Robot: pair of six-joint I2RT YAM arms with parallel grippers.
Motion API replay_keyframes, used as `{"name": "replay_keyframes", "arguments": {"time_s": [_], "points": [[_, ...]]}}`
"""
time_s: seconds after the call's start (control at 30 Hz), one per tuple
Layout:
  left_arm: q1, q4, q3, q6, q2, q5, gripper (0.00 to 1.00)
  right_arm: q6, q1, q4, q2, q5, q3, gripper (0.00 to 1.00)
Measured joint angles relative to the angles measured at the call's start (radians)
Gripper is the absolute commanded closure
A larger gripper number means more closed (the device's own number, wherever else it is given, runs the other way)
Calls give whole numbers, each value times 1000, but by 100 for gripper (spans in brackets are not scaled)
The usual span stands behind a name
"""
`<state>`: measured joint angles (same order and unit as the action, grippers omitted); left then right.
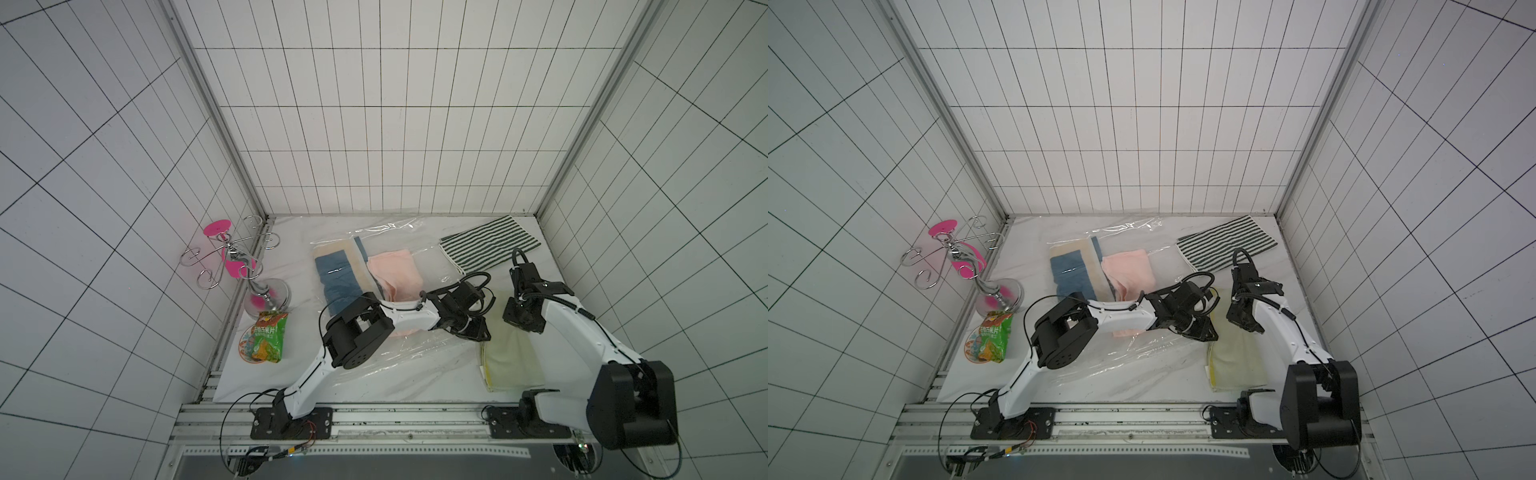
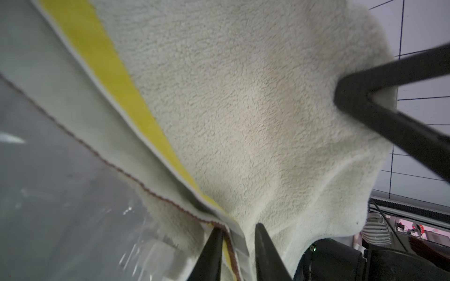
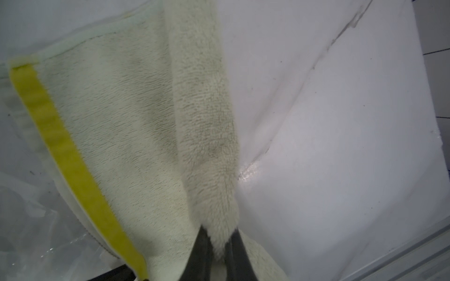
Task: Place the folded towel into the vacuum bag
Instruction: Pick up the towel from the center of the board.
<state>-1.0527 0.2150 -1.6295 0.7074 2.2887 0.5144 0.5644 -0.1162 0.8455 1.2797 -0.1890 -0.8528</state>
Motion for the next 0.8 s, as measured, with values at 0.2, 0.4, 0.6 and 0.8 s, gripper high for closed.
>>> {"name": "replay_keyframes", "arguments": {"time_s": [0.2,0.4,0.6,0.8], "points": [[0,-35,0,5,12,20,77,11,-57,8,-5,13,-9,90],[11,-45,90,12,-47,29,64,-6,-50,8,16,19,-9,97],[23,-9,120,3,-198,28,64,-37,49,12,42,-33,-9,100],[32,2,183,-23,-402,14,64,-35,94,64,82,-165,-52,100]]}}
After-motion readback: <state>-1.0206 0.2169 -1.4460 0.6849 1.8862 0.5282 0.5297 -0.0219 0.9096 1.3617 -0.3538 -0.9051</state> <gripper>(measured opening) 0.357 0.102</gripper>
